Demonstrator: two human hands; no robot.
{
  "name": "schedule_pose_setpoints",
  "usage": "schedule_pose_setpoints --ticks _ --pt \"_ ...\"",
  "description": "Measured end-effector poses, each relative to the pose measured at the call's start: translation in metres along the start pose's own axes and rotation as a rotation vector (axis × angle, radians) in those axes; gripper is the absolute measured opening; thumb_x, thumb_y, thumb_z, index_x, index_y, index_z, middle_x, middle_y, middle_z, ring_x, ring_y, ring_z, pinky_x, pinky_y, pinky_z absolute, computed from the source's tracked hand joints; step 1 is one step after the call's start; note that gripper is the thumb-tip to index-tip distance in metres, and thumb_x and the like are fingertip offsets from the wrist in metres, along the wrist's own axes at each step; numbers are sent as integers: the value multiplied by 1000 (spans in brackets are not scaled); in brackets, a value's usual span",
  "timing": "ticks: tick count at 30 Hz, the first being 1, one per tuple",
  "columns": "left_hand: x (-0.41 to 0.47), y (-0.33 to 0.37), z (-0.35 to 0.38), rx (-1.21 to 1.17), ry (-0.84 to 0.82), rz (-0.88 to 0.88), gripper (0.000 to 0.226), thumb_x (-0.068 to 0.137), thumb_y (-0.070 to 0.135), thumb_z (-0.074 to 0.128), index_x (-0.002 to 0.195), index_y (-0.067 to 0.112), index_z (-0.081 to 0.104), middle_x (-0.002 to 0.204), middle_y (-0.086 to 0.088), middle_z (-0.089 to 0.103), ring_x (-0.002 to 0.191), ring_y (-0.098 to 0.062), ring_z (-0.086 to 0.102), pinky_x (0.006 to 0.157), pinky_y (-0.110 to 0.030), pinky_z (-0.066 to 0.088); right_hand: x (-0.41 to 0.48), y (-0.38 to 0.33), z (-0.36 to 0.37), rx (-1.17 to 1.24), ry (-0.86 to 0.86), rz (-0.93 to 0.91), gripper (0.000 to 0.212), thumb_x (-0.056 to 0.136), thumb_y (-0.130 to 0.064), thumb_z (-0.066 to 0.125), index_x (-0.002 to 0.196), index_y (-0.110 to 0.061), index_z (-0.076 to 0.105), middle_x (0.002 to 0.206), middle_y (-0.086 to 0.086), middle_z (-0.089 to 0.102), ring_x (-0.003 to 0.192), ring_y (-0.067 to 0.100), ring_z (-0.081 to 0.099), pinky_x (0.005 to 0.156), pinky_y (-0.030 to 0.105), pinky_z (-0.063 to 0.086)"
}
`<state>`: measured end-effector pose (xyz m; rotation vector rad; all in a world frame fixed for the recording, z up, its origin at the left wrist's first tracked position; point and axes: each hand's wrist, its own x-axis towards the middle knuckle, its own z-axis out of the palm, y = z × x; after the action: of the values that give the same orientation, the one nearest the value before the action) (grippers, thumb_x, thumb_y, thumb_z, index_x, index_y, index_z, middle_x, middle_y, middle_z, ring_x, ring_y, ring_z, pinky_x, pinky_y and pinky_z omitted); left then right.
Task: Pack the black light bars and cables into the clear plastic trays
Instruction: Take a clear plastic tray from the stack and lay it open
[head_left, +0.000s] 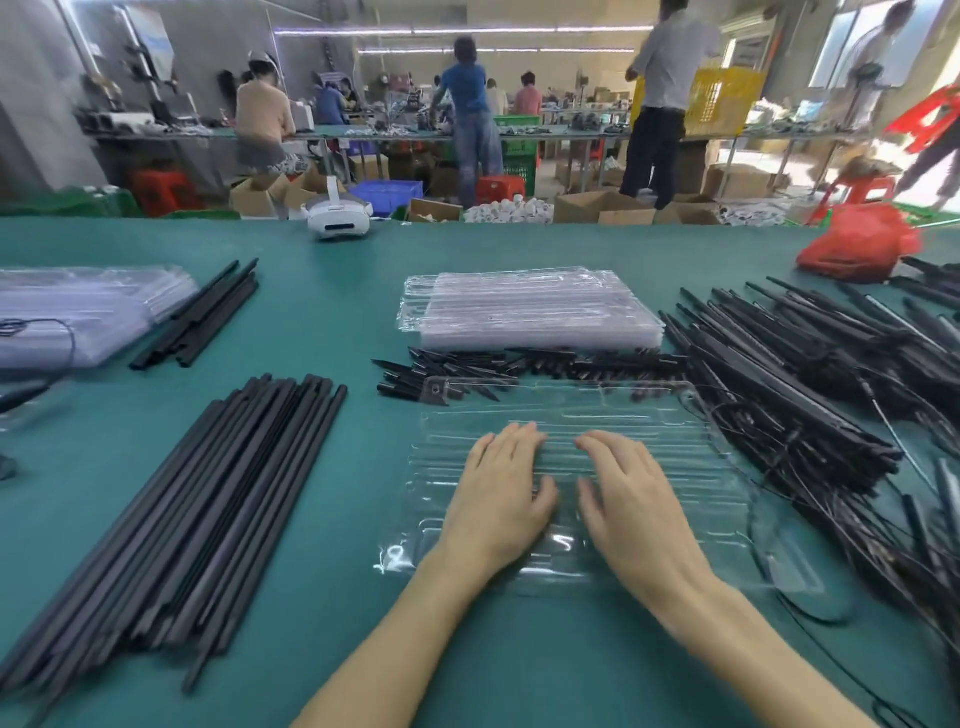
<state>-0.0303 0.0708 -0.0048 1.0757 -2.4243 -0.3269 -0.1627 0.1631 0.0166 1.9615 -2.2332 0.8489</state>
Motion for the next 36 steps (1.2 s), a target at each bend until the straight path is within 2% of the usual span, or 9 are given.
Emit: schedule_pose_setpoints --ticks 2,4,7,9,11,16,19,25,36 --pt "0 2 -4 -43 -2 4 49 102 26 46 150 16 42 161 3 34 151 -10 21 126 -29 5 -15 3 1 -76 -101 35 43 101 -17 54 142 -5 51 150 8 47 138 25 43 119 42 29" --pt "-3 6 -14 -195 56 -31 37 100 12 50 135 12 59 150 1 50 142 -12 40 123 -30 22 -22 5 6 -140 -152 59 44 107 -26 38 147 -9 45 160 4 34 144 20 33 122 36 19" --pt "-10 8 -35 -328 312 -117 28 97 3 51 110 15 72 117 5 71 109 -9 63 99 -29 48 -23 1 10 -171 -144 72 44 108 -29 32 148 -12 43 162 2 30 146 19 30 122 34 17" --pt "-15 3 -53 -285 434 -161 26 96 5 52 101 21 72 103 11 71 90 -6 61 80 -25 50 -27 -2 12 -168 -149 62 45 108 -28 32 148 -11 43 162 2 30 145 19 31 122 34 17" --pt "-21 -9 -71 -175 485 -198 26 94 6 52 98 24 71 101 11 68 84 -5 56 73 -23 43 -30 -3 15 -178 -159 47 45 108 -29 30 149 -12 42 163 2 29 147 18 30 123 34 16" --pt "-34 -68 -113 283 256 -523 27 95 8 50 119 7 60 124 -14 57 118 -32 52 92 -45 45 -32 -4 16 -172 -153 37 44 108 -27 29 146 -9 45 162 6 31 146 22 32 123 37 18" --pt "-44 -91 -117 456 109 -657 29 99 12 50 126 1 51 130 -19 51 124 -35 46 96 -45 46 -33 -4 17 -162 -160 41 46 109 -29 27 148 -10 43 163 5 29 147 21 31 123 36 17" --pt "-52 -101 -105 735 -24 -628 23 97 14 58 120 7 54 127 -16 55 120 -32 50 93 -39 48 -32 -2 16 -131 -136 38 47 109 -33 26 149 -12 42 164 3 29 149 17 27 124 33 15" --pt "-38 -107 -108 732 -85 -613 28 95 10 54 121 -1 55 121 -18 59 112 -33 60 82 -41 53 -33 -8 17 -163 -173 21 54 110 -37 19 156 -11 30 167 5 20 153 18 18 125 34 11"
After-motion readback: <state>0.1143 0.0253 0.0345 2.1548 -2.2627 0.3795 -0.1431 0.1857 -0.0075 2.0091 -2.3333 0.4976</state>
